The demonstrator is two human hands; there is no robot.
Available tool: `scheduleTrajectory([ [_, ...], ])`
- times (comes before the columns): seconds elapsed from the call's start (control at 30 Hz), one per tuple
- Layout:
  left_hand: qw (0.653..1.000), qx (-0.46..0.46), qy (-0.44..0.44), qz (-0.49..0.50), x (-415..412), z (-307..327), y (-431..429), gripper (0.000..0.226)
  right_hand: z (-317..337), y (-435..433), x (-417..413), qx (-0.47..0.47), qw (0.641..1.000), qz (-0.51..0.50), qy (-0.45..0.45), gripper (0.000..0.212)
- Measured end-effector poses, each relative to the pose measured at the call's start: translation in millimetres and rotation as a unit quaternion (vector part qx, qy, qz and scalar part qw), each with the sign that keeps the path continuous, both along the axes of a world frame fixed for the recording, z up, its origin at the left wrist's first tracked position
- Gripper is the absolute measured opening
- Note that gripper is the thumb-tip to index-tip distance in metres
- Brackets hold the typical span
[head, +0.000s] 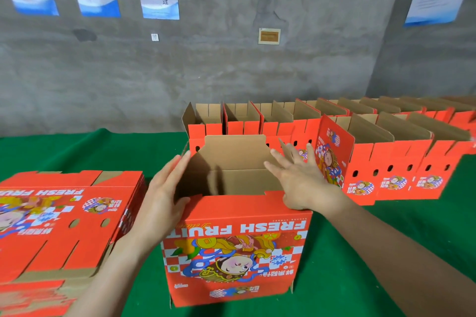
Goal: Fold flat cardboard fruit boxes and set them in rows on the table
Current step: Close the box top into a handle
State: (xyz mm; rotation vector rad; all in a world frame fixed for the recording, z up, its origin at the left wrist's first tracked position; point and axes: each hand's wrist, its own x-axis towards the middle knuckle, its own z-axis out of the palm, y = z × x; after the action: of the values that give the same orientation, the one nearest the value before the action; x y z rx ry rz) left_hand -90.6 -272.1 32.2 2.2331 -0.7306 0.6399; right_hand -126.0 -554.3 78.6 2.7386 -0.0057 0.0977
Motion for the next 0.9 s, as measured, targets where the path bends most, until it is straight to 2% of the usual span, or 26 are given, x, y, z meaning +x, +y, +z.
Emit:
scheduleTrajectory([
  [0.07, 0.997, 0.022, 0.043, -0.052, 0, 1, 1, 0.095, 1, 2, 1, 0.008, 1.000, -0.008, 0.013, 0.091],
  [0.13, 0.991, 0.077, 0.087, -0.066, 5, 2, 2, 0.072, 0, 3, 1, 0.012, 1.000, -0.007, 0.020, 0.093],
  [0.2, 0.987, 0.138, 0.077, -0.030, 16, 6, 2, 0.048, 0, 3, 0, 0.020, 1.000, -0.003, 0.018, 0.093],
  [0.23, 0.988, 0.139, 0.073, -0.004, 23, 10, -1, 0.043, -1, 3, 0, 0.027, 1.000, 0.000, 0.013, 0.092],
  [0.3, 0.985, 0.147, 0.087, 0.032, 36, 19, -9, 0.047, -3, 2, -1, 0.047, 0.999, 0.015, -0.004, 0.093],
  [0.4, 0.957, 0.260, 0.097, 0.080, 51, 23, -23, 0.073, -12, -4, -6, 0.122, 0.987, 0.088, -0.061, 0.100],
  [0.47, 0.960, 0.227, 0.164, 0.028, 59, 23, -25, 0.080, -20, -12, -11, 0.225, 0.951, 0.173, -0.121, 0.109],
  [0.53, 0.963, 0.151, 0.222, -0.022, 65, 22, -22, 0.079, -25, -17, -18, 0.342, 0.897, 0.230, -0.160, 0.110],
  [0.6, 0.966, 0.136, 0.219, -0.030, 68, 19, -19, 0.076, -32, -19, -21, 0.435, 0.856, 0.226, -0.166, 0.099],
  [0.7, 0.974, 0.104, 0.194, -0.050, 67, 15, -18, 0.081, -45, -19, -19, 0.508, 0.830, 0.167, -0.158, 0.049],
  [0.77, 0.982, 0.068, 0.166, -0.064, 67, 13, -17, 0.091, -47, -18, -17, 0.532, 0.813, 0.134, -0.195, 0.023],
  [0.83, 0.987, 0.041, 0.136, -0.072, 67, 11, -14, 0.098, -47, -15, -17, 0.533, 0.801, 0.131, -0.237, 0.017],
  [0.9, 0.991, 0.014, 0.110, -0.070, 65, 10, -13, 0.087, -47, -13, -18, 0.523, 0.799, 0.133, -0.266, 0.017],
])
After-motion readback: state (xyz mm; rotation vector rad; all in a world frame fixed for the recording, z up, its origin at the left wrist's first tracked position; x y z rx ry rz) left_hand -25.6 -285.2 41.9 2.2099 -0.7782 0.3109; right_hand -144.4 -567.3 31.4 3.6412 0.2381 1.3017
